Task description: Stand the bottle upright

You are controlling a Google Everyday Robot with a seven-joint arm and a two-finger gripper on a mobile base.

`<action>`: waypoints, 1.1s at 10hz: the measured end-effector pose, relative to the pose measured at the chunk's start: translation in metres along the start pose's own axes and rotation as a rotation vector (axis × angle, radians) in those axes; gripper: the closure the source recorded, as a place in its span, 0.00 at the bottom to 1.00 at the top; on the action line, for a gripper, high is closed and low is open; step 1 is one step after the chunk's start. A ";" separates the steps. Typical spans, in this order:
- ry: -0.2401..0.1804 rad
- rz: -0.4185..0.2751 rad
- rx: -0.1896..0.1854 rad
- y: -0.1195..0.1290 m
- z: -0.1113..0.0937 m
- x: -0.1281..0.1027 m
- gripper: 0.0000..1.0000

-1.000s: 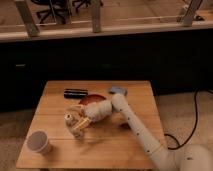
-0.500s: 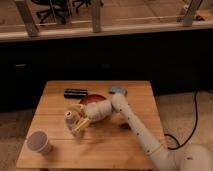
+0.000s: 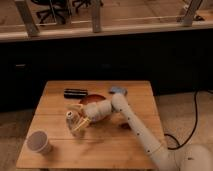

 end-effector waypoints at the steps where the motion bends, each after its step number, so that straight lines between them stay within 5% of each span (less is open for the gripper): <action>1: -0.006 -0.004 0.004 0.000 -0.001 -0.002 0.20; 11: -0.043 -0.037 0.093 -0.008 -0.016 -0.030 0.20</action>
